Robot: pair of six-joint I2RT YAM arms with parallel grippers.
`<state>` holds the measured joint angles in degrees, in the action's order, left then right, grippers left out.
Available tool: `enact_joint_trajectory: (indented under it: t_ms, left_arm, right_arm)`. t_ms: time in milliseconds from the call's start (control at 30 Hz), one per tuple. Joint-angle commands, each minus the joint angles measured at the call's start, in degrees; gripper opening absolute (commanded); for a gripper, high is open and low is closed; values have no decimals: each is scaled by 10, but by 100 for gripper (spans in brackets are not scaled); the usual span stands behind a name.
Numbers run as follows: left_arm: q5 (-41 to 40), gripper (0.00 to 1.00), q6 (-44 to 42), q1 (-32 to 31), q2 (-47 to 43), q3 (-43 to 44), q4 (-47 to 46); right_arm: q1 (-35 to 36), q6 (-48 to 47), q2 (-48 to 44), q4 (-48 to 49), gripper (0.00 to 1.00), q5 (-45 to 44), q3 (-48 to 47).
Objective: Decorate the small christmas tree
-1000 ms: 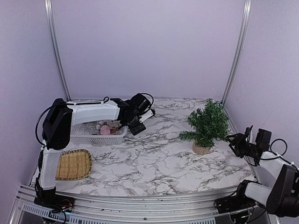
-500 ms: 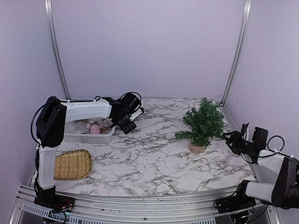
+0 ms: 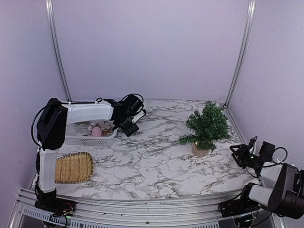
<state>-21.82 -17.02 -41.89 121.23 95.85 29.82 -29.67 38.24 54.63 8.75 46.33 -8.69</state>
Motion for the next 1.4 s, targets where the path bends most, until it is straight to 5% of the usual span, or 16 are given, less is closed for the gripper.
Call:
enact_joint_trajectory:
  t_ms: [0,467,1367]
  left_arm:
    - [7,68,7,6,-22,-2,5]
    - [11,68,17,28,-30,-30,4]
    - [88,69,68,64,-131,-130,-55]
  right_arm:
    - [39,16,7,61,52,12,-4]
    - [171,76,195,295,51,-19,-22]
    - [294,59,421,407,48,-15,-126]
